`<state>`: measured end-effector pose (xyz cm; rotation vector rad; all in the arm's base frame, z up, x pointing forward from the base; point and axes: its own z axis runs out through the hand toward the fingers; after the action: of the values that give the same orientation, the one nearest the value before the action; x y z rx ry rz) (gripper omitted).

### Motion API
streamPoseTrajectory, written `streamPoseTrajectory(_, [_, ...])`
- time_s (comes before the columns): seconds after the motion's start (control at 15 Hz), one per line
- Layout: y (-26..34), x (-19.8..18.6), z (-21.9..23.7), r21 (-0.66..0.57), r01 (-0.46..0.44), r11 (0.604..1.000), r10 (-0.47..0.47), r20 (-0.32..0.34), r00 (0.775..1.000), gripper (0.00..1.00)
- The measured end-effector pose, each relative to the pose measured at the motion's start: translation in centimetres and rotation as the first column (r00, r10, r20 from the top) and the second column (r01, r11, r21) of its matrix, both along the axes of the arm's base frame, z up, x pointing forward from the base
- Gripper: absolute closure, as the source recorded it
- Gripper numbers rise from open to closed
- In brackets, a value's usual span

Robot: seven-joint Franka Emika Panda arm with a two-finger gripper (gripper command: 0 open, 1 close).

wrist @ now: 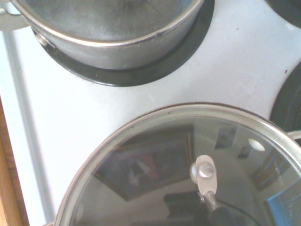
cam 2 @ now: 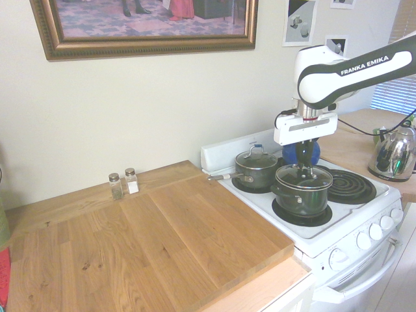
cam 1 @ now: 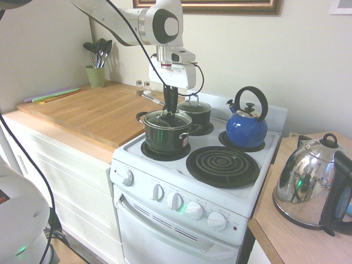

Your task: Cover the lid of the pot

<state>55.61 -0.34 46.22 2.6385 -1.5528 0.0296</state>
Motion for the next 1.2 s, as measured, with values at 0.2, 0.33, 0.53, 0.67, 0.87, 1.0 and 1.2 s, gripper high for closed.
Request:
streamPoseTrajectory(0.2, [0.0, 0.0, 0.0, 0.000, 0.000, 1.000, 0.000, 0.000, 1.000, 0.00])
streamPoseTrajectory(0.33, [0.0, 0.0, 0.0, 0.000, 0.000, 1.000, 0.000, 0.000, 1.000, 0.00])
streamPoseTrajectory(0.53, [0.0, 0.0, 0.0, 0.000, -0.001, 1.000, 0.001, 0.000, 1.000, 0.00])
streamPoseTrajectory(0.67, [0.0, 0.0, 0.0, 0.000, -0.001, 1.000, 0.001, -0.001, 1.000, 0.00])
streamPoseTrajectory(0.87, [-0.2, 0.0, 0.0, 0.000, 0.003, 1.000, -0.003, -0.006, 1.000, 0.00])
streamPoseTrajectory(1.0, [-0.6, -0.1, 0.1, 0.000, 0.009, 1.000, -0.009, -0.005, 1.000, 0.00])
streamPoseTrajectory(1.2, [-0.3, -0.7, 2.7, 0.000, 0.009, 1.000, -0.009, 0.015, 1.000, 0.00])
